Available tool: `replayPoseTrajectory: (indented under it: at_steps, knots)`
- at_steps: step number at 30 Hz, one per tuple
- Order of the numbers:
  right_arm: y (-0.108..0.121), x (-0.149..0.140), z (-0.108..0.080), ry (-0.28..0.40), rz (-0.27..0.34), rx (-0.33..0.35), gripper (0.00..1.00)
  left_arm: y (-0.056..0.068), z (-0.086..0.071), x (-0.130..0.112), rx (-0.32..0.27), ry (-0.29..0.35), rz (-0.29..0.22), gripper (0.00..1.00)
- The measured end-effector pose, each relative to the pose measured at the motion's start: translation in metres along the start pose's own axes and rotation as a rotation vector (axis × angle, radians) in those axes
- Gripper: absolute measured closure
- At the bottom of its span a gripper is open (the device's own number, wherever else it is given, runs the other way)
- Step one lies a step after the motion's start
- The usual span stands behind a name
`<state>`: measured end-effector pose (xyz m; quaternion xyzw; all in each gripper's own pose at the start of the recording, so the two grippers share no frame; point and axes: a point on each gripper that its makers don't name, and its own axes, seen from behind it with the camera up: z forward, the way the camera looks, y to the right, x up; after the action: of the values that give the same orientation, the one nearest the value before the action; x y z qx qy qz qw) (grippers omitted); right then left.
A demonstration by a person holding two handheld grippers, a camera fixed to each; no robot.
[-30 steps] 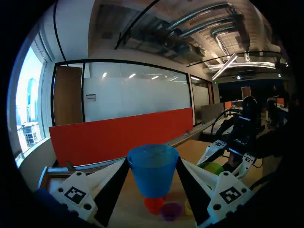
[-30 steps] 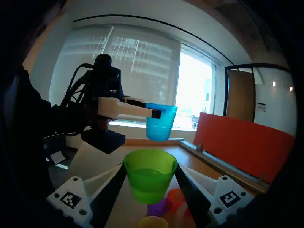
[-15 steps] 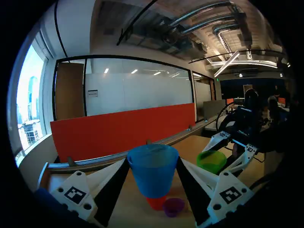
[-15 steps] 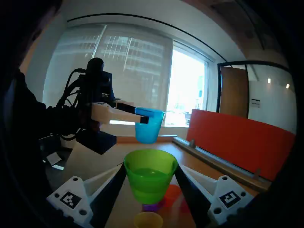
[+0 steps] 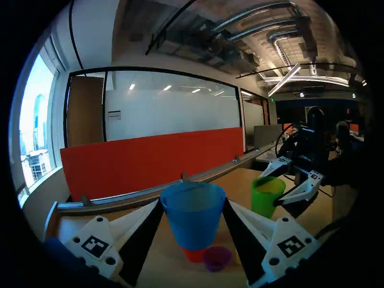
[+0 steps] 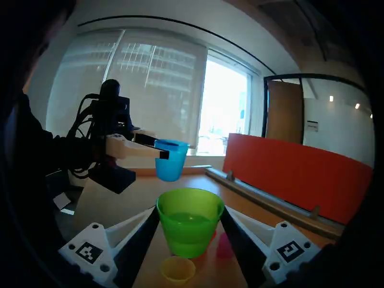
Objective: Pour water
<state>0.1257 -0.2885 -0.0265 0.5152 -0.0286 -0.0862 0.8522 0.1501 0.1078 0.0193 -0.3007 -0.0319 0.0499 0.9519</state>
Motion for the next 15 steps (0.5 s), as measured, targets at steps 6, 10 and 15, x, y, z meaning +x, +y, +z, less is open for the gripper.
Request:
replayPoseTrajectory:
  at_steps: [6,10,15]
  knots:
    - [0.005,-0.007,-0.008,-0.011,0.003,-0.019,0.10,0.006,-0.001,-0.006,-0.020,-0.002,-0.002,0.14]
    - [0.008,-0.010,-0.013,-0.014,0.007,-0.031,0.10,0.012,-0.001,-0.008,-0.033,-0.003,0.000,0.14]
    - [0.014,-0.011,-0.019,-0.013,0.013,-0.046,0.10,0.017,-0.001,-0.011,-0.047,-0.002,0.003,0.14]
